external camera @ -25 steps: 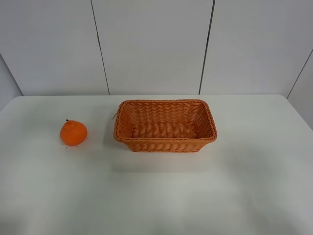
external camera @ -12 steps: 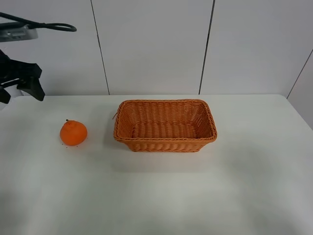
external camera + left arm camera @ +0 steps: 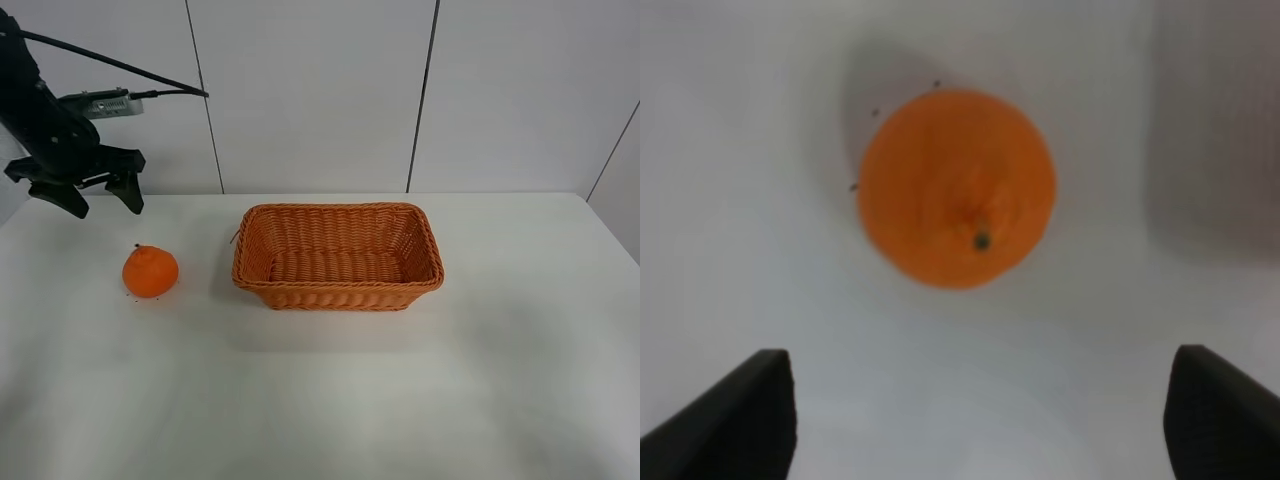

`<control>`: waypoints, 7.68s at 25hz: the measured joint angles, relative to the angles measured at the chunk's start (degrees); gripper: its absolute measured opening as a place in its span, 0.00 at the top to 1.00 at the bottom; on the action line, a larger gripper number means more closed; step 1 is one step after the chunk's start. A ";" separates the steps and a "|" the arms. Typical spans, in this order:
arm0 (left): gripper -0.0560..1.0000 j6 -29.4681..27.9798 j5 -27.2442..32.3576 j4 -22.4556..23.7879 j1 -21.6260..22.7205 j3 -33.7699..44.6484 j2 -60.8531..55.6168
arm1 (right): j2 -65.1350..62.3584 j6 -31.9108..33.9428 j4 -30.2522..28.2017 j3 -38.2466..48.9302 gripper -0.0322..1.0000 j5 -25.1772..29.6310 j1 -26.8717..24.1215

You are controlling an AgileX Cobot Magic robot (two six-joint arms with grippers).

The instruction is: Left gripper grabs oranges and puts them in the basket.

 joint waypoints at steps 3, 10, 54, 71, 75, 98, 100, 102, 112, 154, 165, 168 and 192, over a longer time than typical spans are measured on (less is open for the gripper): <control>0.14 1.18 -0.33 -0.49 0.00 -1.78 3.79 | 0.00 0.00 0.00 0.00 0.30 0.00 0.00; 0.14 1.81 -1.49 -0.87 0.00 -2.97 11.81 | 0.00 0.00 0.00 0.00 0.30 0.00 0.00; 0.77 -1.07 10.02 -0.35 -1.38 -17.28 7.70 | 0.00 0.00 0.00 0.00 0.30 0.00 0.00; 0.77 -1.17 9.13 -1.69 -26.30 -24.62 11.65 | 0.00 0.00 0.00 0.00 0.30 0.00 0.00; 0.77 -1.17 4.10 -1.69 -29.16 -24.62 16.03 | 0.00 0.00 0.00 0.00 0.30 0.00 0.00; 0.14 -0.87 -4.63 -0.83 -30.60 -24.69 26.84 | 0.00 0.00 0.00 0.00 0.30 0.00 0.00; 0.10 -0.40 -3.62 -0.83 -30.60 -24.88 26.65 | 0.00 0.00 0.00 0.00 0.30 0.00 0.00; 0.09 0.23 -2.54 -0.89 -30.60 -24.94 26.10 | 0.00 0.00 0.00 0.00 0.30 0.00 0.00; 0.08 2.11 6.48 -0.60 -30.47 -35.11 21.42 | 0.00 0.00 0.00 0.00 0.30 0.00 0.00; 0.09 3.73 9.92 1.64 0.71 -10.90 4.82 | 0.00 0.00 0.00 0.00 0.30 0.00 0.00; 0.09 2.69 9.92 2.80 0.71 19.64 -24.70 | 0.00 0.00 0.00 0.00 0.30 0.00 0.00; 0.09 2.61 9.92 3.39 0.71 25.04 -30.45 | 0.00 0.00 0.00 0.00 0.30 0.00 0.00; 0.11 -0.38 2.30 3.39 0.71 61.67 -95.52 | 0.00 0.00 0.00 0.00 0.30 0.00 0.00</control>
